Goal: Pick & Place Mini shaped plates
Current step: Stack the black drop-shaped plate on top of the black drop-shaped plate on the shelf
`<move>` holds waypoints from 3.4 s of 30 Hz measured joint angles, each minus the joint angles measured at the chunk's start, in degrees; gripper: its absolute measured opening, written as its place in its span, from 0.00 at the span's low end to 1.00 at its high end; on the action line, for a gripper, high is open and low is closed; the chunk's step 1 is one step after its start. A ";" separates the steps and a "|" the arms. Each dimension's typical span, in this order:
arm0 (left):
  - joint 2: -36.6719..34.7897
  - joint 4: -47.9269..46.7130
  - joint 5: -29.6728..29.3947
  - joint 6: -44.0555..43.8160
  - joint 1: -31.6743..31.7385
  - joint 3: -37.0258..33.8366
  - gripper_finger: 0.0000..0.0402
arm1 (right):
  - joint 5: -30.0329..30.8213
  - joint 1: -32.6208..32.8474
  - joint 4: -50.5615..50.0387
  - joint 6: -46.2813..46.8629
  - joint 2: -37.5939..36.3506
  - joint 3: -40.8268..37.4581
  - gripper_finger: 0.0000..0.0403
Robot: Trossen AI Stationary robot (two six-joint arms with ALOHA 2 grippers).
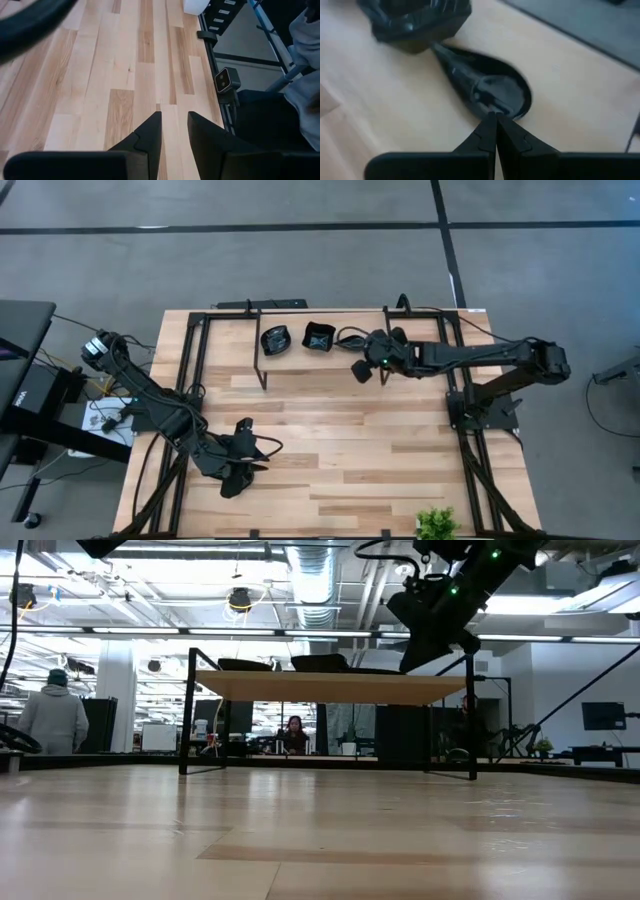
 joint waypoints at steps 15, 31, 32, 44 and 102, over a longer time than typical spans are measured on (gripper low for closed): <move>4.54 1.51 0.73 -0.38 -1.12 0.04 0.24 | -3.35 8.32 3.91 -5.07 -2.57 1.65 0.00; 19.38 -11.95 11.38 -32.82 -1.76 0.04 0.37 | 1.49 34.12 11.38 -11.53 -3.50 0.94 0.00; 19.37 -13.37 11.37 -35.37 -2.30 0.04 0.36 | 1.75 34.32 11.97 -11.53 -3.56 0.94 0.00; 23.32 -9.07 9.62 -43.74 -6.71 -3.09 0.33 | 1.10 34.65 12.88 -11.00 -3.13 0.94 0.00; 26.67 0.66 1.58 9.90 13.55 15.77 0.02 | 0.47 35.71 11.49 -11.17 -3.82 0.94 0.00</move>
